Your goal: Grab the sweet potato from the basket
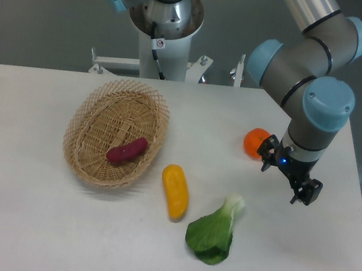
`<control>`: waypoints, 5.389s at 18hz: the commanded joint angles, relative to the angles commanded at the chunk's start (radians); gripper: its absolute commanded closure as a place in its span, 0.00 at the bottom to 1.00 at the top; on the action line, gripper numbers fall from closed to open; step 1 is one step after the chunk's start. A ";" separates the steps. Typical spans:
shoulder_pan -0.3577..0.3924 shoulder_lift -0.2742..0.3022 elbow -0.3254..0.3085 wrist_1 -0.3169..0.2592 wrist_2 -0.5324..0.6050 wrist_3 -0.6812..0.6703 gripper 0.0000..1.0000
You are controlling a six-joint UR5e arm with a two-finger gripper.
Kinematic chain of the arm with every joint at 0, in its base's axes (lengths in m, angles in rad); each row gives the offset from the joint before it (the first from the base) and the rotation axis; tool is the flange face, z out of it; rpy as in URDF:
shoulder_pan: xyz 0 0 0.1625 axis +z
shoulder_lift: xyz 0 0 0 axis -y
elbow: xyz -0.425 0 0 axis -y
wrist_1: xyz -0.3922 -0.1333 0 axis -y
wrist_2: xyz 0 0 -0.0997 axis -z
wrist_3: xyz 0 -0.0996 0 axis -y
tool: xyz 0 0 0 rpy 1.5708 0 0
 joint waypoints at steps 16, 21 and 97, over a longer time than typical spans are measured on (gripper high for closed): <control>-0.009 0.052 -0.064 0.008 -0.049 -0.009 0.00; -0.098 0.130 -0.143 0.008 -0.086 -0.087 0.00; -0.396 0.201 -0.352 0.128 -0.075 -0.255 0.72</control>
